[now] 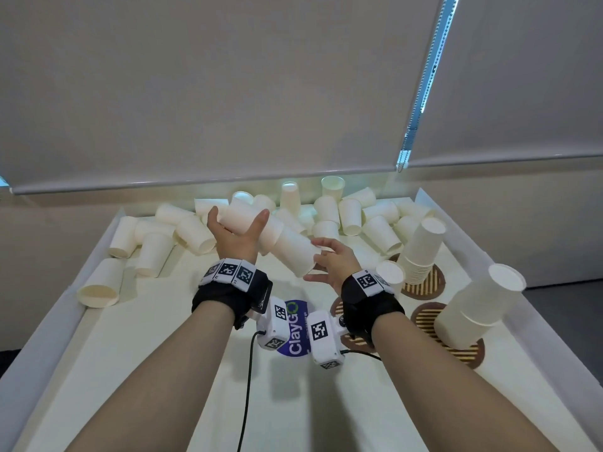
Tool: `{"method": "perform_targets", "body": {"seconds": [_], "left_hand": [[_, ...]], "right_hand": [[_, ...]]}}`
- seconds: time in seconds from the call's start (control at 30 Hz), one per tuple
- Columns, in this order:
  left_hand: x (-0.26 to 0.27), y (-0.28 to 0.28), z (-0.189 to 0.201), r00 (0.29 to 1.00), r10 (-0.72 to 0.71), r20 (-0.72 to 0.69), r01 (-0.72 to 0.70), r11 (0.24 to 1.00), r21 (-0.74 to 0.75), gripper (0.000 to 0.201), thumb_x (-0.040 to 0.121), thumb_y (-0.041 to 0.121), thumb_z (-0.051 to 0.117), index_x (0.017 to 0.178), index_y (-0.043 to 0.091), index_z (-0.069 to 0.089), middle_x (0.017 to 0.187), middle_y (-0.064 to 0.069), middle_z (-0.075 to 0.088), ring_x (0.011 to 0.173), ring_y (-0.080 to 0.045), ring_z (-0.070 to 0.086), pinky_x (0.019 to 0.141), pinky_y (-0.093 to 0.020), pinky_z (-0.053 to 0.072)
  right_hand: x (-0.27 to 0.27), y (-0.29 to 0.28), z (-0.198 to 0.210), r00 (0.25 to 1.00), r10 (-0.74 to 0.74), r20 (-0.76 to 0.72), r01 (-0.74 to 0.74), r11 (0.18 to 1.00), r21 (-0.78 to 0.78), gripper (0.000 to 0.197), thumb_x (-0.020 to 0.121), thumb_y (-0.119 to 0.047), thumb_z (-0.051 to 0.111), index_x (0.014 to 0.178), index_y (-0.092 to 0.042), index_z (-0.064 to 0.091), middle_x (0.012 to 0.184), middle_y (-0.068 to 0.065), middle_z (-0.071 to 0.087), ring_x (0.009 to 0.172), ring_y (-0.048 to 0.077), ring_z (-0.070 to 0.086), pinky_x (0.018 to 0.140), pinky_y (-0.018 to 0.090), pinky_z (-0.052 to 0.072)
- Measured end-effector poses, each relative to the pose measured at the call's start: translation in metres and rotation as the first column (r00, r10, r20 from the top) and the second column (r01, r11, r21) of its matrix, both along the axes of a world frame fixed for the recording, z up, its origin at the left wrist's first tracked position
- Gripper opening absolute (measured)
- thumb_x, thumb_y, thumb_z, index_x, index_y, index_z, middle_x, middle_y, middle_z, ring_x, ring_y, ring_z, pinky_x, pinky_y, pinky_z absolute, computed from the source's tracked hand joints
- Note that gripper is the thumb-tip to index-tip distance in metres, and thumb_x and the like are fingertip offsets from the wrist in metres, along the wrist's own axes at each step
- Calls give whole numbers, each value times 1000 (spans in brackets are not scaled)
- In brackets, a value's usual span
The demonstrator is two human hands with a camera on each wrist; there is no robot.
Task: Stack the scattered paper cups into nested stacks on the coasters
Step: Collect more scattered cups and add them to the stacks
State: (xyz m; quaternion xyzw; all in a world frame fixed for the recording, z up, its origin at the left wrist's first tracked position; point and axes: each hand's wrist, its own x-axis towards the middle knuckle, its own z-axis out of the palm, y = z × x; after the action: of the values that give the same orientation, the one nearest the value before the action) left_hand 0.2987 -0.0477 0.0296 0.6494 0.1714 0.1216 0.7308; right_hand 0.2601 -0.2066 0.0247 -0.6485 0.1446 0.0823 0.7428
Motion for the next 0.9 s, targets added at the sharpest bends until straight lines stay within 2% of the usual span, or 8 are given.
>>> {"method": "perform_targets", "body": {"seconds": [0.23, 0.3, 0.37, 0.43, 0.5, 0.73, 0.8, 0.9], "left_hand": [[-18, -51, 13, 943, -327, -62, 333, 926, 180, 87, 67, 35, 82, 136, 32, 28, 121, -2, 51, 109, -24, 56, 87, -47, 53], [-23, -68, 19, 921, -380, -88, 390, 906, 163, 80, 72, 32, 79, 135, 24, 30, 121, -4, 52, 105, -23, 56, 72, -39, 57], [-26, -86, 24, 899, -425, -104, 436, 890, 133, 77, 74, 34, 77, 134, 21, 30, 121, -4, 52, 105, -23, 58, 73, -41, 58], [-31, -105, 29, 881, -466, -85, 474, 861, 187, 82, 68, 42, 78, 131, 22, 30, 120, -5, 54, 106, -25, 59, 83, -47, 56], [-38, -125, 30, 848, -526, -59, 518, 802, 298, 84, 65, 45, 78, 129, 23, 29, 119, -5, 56, 104, -25, 60, 89, -44, 53], [-53, -164, 4, 675, -738, -26, 606, 533, 591, 69, 75, 15, 76, 128, 16, 32, 114, -2, 52, 101, -21, 55, 85, -22, 41], [-52, -165, -10, 601, -791, -115, 628, 378, 680, 64, 74, 11, 75, 125, 14, 37, 123, -5, 50, 107, -20, 52, 86, -20, 37], [-45, -157, -26, 544, -806, -235, 610, 188, 769, 51, 75, 4, 70, 120, 9, 45, 127, -7, 46, 116, -22, 47, 88, -19, 34]], "right_hand": [[-9, -15, 28, 996, -86, -37, 90, 988, 123, 36, 98, -5, 36, 127, 13, 46, 105, 25, 58, 71, 25, 59, 64, 35, 57], [-9, -26, 37, 987, -140, -72, 122, 970, -209, 45, 100, -30, 37, 120, 7, 54, 95, 17, 58, 74, 25, 58, 76, 37, 54], [-12, -46, 42, 987, -161, -18, 117, 788, -605, 57, 99, -45, 26, 112, -1, 61, 99, 16, 58, 93, 27, 56, 90, 34, 44], [-15, -66, 43, 982, -184, 49, 160, 662, -732, 63, 100, -45, 19, 113, -3, 63, 116, 19, 61, 111, 33, 52, 102, 38, 38], [-17, -83, 42, 971, -229, 72, 204, 629, -750, 58, 100, -39, 19, 120, -5, 61, 124, 20, 59, 117, 36, 49, 105, 42, 35], [-22, -122, 23, 945, -327, -21, 251, 764, -595, 26, 95, -18, 35, 95, -6, 58, 107, 24, 59, 87, 23, 45, 78, 27, 35], [-24, -130, 17, 948, -315, -40, 238, 789, -567, 30, 95, -15, 37, 97, -4, 64, 105, 20, 62, 88, 25, 49, 79, 28, 36], [-22, -133, 6, 957, -270, -106, 177, 834, -522, 25, 89, -16, 46, 76, -10, 66, 98, 15, 65, 103, 34, 60, 91, 38, 44]]}}
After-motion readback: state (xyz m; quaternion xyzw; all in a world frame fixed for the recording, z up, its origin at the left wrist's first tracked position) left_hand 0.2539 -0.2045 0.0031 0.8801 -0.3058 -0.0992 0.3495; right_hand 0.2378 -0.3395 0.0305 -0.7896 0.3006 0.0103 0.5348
